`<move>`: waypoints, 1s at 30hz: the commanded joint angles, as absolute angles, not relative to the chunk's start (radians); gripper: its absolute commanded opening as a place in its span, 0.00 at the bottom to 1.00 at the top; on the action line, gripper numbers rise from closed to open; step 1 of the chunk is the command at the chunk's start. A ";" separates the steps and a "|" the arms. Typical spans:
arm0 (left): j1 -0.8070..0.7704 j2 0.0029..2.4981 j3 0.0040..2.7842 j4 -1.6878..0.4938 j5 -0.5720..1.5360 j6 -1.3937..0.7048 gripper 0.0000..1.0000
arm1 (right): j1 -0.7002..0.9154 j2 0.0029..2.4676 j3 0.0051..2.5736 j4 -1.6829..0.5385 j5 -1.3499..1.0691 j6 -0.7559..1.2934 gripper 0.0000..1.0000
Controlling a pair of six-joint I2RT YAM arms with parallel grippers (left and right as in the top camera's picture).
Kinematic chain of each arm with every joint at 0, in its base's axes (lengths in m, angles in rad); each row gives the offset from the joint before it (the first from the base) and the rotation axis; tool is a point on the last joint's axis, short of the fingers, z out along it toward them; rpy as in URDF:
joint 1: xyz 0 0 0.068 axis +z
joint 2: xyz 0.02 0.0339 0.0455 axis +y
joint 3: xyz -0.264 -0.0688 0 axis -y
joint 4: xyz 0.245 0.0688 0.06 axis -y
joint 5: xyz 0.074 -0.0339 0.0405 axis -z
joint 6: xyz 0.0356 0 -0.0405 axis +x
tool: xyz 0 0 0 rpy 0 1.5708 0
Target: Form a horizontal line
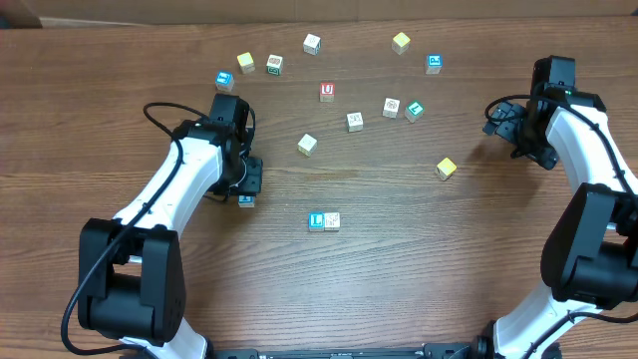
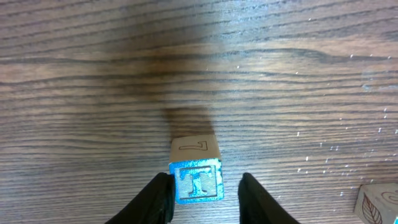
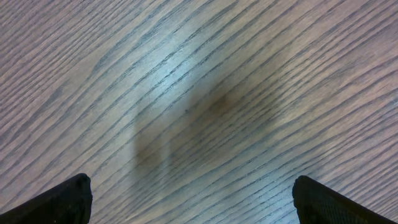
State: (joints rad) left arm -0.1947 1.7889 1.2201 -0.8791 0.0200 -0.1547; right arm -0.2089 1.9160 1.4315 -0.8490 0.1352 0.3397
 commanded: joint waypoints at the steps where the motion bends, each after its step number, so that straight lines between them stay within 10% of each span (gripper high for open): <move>1: -0.199 1.799 1.237 -0.893 0.035 -0.165 0.29 | -0.210 1.895 1.452 -0.846 0.141 0.339 1.00; 30: -0.200 1.800 1.198 -0.879 0.052 -0.233 0.30 | -0.210 1.895 1.452 -0.846 0.141 0.339 1.00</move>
